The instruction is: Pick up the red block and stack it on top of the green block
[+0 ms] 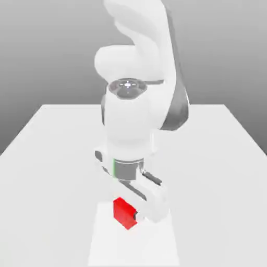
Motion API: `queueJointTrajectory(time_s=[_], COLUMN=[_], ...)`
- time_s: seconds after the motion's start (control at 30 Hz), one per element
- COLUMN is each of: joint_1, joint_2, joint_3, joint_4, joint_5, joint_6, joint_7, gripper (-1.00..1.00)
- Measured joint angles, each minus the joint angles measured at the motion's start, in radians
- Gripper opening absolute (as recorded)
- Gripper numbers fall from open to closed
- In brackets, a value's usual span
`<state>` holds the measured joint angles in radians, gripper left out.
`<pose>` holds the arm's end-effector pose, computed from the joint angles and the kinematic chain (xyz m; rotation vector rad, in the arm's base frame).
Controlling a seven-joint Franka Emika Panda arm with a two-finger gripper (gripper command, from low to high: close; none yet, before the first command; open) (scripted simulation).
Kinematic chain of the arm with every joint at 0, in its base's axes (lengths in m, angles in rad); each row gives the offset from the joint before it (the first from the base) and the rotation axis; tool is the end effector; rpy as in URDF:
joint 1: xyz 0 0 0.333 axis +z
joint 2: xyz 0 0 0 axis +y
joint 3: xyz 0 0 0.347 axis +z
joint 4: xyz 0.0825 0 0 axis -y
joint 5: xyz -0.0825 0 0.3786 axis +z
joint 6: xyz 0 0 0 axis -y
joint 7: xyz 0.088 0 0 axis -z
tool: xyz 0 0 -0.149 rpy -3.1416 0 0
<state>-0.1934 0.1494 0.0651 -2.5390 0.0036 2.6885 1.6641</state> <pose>0.4575 -0.0582 0.2108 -1.9521 2.4508 0.0118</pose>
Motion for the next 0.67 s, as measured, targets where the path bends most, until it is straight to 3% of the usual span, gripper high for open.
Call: queueJointTrajectory(time_s=[0.4, 0.5, 0.53, 0.67], joint_1=[-0.219, -0.247, -0.253, -0.253], joint_2=[0.217, 0.310, 0.344, 0.344], joint_3=[-0.239, -0.241, -0.235, -0.235], joint_4=[0.434, 0.470, 0.474, 0.474], joint_5=[0.103, 0.133, 0.143, 0.143], joint_6=[-0.224, -0.168, -0.138, -0.138], joint_7=[0.203, 0.203, 0.198, 0.198], gripper=[-1.00, -1.00, 1.00, 1.00])
